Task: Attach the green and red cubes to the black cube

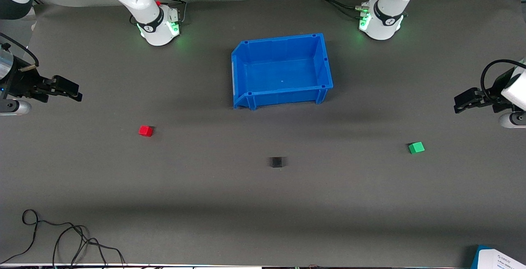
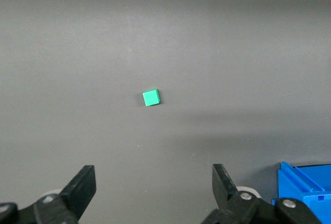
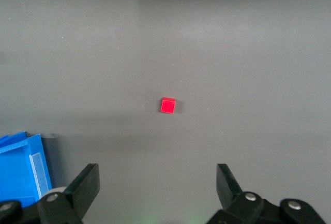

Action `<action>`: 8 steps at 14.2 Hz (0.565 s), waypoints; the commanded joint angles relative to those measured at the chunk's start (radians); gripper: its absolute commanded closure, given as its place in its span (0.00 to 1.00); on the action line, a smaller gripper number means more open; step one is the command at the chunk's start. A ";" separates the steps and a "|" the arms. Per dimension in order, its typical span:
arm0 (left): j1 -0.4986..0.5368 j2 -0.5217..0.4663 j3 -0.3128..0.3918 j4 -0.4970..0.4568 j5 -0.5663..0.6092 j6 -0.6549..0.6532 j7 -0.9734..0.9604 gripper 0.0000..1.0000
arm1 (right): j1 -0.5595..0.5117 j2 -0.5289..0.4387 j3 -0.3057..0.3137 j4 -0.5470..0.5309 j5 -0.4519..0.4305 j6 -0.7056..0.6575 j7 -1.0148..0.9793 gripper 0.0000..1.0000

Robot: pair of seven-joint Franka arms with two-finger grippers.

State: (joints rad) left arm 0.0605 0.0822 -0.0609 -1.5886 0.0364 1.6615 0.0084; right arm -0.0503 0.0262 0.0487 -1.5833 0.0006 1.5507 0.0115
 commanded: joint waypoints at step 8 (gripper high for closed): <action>0.005 -0.009 0.001 -0.010 -0.012 0.011 0.016 0.00 | 0.006 0.032 -0.004 0.066 0.015 -0.011 0.024 0.00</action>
State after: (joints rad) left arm 0.0616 0.0822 -0.0609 -1.5888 0.0364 1.6615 0.0087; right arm -0.0492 0.0270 0.0488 -1.5680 0.0006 1.5509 0.0145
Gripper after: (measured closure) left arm 0.000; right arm 0.000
